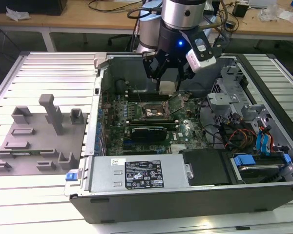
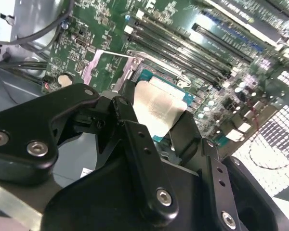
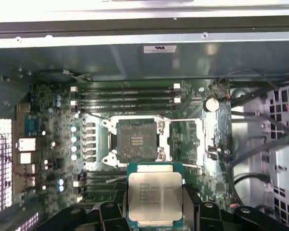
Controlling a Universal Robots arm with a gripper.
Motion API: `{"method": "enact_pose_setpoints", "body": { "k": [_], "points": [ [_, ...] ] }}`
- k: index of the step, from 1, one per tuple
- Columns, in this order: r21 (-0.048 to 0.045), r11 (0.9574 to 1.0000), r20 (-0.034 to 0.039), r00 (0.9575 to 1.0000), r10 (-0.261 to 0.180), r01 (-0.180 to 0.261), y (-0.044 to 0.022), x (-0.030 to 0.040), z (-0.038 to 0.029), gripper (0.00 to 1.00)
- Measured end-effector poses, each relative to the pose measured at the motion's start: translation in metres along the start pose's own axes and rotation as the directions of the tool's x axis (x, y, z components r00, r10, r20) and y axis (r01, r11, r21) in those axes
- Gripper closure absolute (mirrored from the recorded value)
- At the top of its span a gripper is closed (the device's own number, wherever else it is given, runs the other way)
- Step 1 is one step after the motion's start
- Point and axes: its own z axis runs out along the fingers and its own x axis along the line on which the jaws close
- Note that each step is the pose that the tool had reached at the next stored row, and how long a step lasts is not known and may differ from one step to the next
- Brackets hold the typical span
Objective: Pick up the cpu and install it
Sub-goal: 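Pick up the cpu and move it towards the insertion slot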
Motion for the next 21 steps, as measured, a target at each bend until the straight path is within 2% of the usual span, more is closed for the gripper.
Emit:
{"method": "enact_pose_setpoints", "body": {
  "k": [4,7,12,15,21],
  "points": [
    [-0.0002,1.0000,-0.0001,1.0000,0.000,0.000,0.0088,0.0016,0.0166,0.45],
    [-0.0005,1.0000,0.0000,1.0000,0.000,0.000,0.0168,0.0071,0.0275,0.45],
    [-0.0002,1.0000,0.0000,1.0000,0.000,0.000,0.0175,0.0107,0.0414,0.45],
    [-0.0003,1.0000,0.0000,1.0000,0.000,0.000,0.0174,0.0136,0.0477,0.45],
    [-0.0002,1.0000,-0.0001,1.0000,-0.003,0.003,0.0171,0.0138,0.0523,0.45]
  ]
}}
